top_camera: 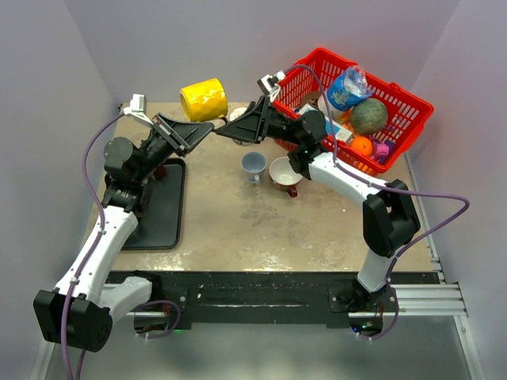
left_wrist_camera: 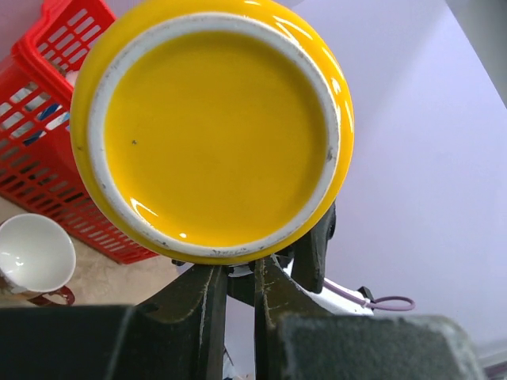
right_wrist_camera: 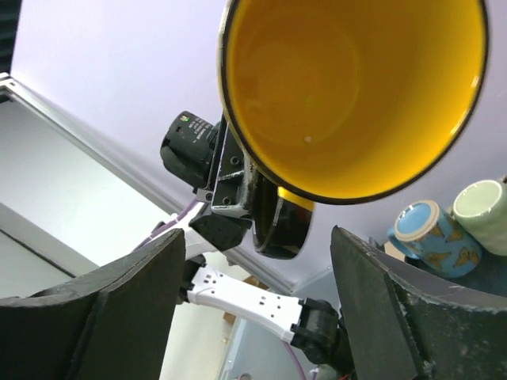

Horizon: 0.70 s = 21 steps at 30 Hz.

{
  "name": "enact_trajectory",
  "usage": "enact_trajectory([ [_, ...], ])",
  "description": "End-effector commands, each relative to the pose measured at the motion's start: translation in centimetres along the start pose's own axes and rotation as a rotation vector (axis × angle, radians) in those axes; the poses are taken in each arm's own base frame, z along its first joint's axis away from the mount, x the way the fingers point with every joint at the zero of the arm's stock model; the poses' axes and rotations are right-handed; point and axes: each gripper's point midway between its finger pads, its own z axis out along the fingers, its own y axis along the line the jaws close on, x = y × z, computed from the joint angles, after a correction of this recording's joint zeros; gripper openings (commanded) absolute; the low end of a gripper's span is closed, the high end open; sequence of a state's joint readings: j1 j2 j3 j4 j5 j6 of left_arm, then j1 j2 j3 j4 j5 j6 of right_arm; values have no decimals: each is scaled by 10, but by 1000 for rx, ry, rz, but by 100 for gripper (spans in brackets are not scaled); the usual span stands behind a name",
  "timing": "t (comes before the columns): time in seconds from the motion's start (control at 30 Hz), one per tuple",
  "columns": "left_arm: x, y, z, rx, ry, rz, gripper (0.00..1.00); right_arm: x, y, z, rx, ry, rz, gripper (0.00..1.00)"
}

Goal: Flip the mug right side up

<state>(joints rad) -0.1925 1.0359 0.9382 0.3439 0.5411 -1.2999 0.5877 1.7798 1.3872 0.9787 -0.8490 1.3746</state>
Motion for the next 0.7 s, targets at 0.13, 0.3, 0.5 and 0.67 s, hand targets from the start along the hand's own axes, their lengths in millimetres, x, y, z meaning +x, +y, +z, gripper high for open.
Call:
enact_trajectory([
  [0.13,1,-59,-8,236,3,114,0,-13,32,1,-71,-33,-27,68],
  [0.3,7,-51,-8,232,14,148,0,-25,31,9,-18,-47,-20,57],
  [0.5,11,-42,-9,227,17,209,0,-25,31,6,-8,-59,-6,48],
  [0.67,16,-39,-8,238,34,233,0,-25,29,7,-4,-58,12,25],
])
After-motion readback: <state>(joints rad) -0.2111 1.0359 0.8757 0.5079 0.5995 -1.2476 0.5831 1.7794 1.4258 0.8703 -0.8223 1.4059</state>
